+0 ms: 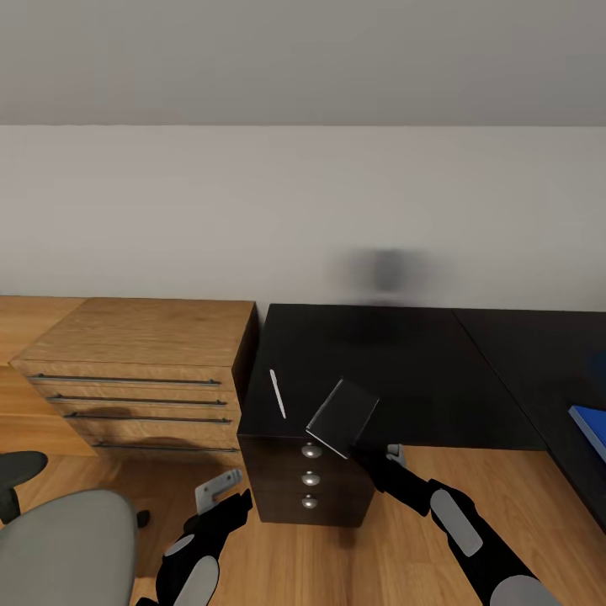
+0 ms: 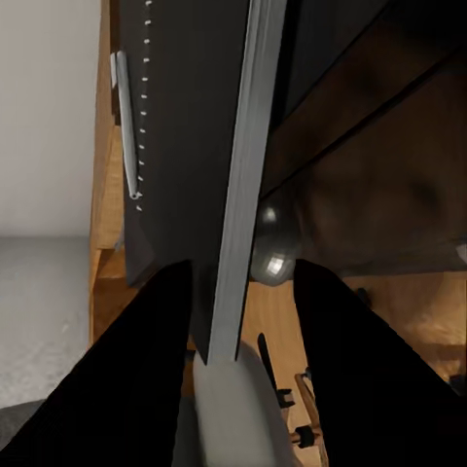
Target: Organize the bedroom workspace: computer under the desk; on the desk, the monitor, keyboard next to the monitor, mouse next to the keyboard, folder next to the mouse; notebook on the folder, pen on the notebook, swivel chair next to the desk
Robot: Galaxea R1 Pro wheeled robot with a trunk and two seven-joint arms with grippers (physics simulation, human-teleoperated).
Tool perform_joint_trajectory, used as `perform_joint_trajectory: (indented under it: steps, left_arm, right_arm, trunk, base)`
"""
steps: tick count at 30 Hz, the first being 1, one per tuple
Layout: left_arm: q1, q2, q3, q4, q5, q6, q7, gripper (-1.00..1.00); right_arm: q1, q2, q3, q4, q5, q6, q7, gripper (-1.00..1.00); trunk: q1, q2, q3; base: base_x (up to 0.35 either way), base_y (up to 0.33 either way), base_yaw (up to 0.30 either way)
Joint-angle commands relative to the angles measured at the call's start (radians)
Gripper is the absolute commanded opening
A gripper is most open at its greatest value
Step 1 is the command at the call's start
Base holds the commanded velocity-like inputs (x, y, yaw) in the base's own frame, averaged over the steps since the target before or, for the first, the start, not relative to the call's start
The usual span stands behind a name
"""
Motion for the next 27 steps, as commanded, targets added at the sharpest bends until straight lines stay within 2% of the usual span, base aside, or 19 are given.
perform_joint_trajectory:
  steps: [1,14,27]
  left_arm:
    - [-0.001,0.0,-0.001,-0.001,0.006,0.003,0.007,1.0]
    - [-0.001,0.0,-0.001,0.0,0.006,0.002,0.007,1.0]
    - [-0.001,0.0,-0.001,0.0,0.006,-0.003,0.008,1.0]
  right_arm:
    - [-0.001,-0.001,0.003,0.0,-0.008,0.004,0.0,-1.0]
    - [-0.001,-0.001,0.003,0.0,-0.008,0.004,0.002,-1.0]
    - [-0.001,-0.001,0.01,-0.033,-0.006,0.004,0.006,-1.0]
  trunk:
    - [0.0,-0.001,-0.001]
    - [0.0,-0.001,-0.001]
    - [-0.05,0.09,0.04]
  base:
    - [0.0,0.0,0.0]
    - [0.0,0.0,0.0]
    - [0.0,0.0,0.0]
